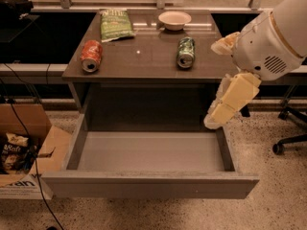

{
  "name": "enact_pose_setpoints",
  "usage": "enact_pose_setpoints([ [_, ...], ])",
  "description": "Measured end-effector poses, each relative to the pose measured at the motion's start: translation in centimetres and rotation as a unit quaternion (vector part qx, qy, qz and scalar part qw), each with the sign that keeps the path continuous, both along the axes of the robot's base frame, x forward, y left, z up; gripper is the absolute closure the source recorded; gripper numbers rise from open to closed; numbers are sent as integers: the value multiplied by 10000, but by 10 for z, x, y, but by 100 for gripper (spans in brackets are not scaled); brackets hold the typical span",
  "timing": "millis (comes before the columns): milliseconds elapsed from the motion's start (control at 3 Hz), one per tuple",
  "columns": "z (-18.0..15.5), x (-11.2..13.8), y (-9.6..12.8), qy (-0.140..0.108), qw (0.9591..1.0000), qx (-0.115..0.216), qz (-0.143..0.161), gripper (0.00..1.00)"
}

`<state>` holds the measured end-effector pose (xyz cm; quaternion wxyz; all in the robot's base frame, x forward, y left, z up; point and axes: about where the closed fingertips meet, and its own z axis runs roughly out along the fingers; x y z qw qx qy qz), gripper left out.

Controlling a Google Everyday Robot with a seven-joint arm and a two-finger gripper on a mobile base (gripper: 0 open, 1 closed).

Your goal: Place coke can into top drawer

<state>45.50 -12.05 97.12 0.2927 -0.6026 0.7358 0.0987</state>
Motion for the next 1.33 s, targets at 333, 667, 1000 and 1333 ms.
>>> enact_pose_setpoints([
  [333,-7,8,13,-52,9997,209,-94,0],
  [667,-16,31,47,-203,9982,559,-118,0],
  [1000,-24,56,84,-305,9961,824,17,0],
  [1333,-33,88,122,-383,9918,1215,96,0],
])
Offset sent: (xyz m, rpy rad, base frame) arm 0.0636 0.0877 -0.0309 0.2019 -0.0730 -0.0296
